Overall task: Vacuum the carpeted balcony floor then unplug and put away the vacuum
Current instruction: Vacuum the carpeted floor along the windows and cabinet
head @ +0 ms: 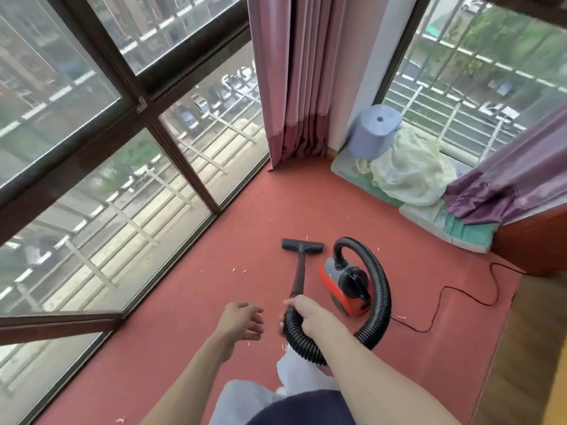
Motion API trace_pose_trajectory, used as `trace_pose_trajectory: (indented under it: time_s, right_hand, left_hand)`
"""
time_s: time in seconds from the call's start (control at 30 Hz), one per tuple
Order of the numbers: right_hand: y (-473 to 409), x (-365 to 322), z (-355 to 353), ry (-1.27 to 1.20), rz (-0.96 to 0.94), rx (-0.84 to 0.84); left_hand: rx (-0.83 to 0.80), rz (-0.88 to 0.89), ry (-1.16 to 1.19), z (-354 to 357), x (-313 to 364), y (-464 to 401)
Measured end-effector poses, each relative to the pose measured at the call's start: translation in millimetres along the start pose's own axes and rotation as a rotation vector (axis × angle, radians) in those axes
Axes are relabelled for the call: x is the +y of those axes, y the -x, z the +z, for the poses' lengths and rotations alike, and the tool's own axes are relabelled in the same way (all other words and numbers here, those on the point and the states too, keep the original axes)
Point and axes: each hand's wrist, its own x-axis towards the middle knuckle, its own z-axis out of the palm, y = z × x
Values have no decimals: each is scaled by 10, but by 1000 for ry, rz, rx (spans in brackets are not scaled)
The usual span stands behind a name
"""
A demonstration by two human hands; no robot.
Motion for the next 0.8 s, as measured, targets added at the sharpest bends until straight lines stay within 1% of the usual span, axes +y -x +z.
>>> trace_pose_trajectory:
  time_s: [0.07, 0.13, 0.17, 0.27, 0.3, 0.37, 0.47, 0.6, 0.8]
  right_hand:
    - [-89, -152, 69, -18, -18, 5]
    - [-108, -262, 83, 40, -8, 18]
    - [-90, -290, 85, 120, 18, 21]
    - [-57, -231, 76, 488, 138, 9]
    - [-56, -202, 89, 549, 142, 23]
    - [-6, -187, 168, 549, 79, 56]
    - [83, -199, 382, 463, -10, 65]
    - [110, -171, 665, 469, -27, 99]
    - [33, -185, 911, 449, 3, 111]
  left_hand:
    - [-21, 6, 0, -69, 101, -53]
    - [-46, 7, -9, -155, 180, -114]
    - [-54, 8, -14, -198, 221, -152]
    - [-100, 8, -54, -328, 325, -275]
    - [-126, 9, -87, -373, 362, -312]
    - [-173, -3, -153, -452, 423, -385]
    - [-225, 13, -248, -572, 546, -455]
    - [-254, 34, -325, -774, 668, -574]
    - [-232, 5, -337, -1083, 700, -683]
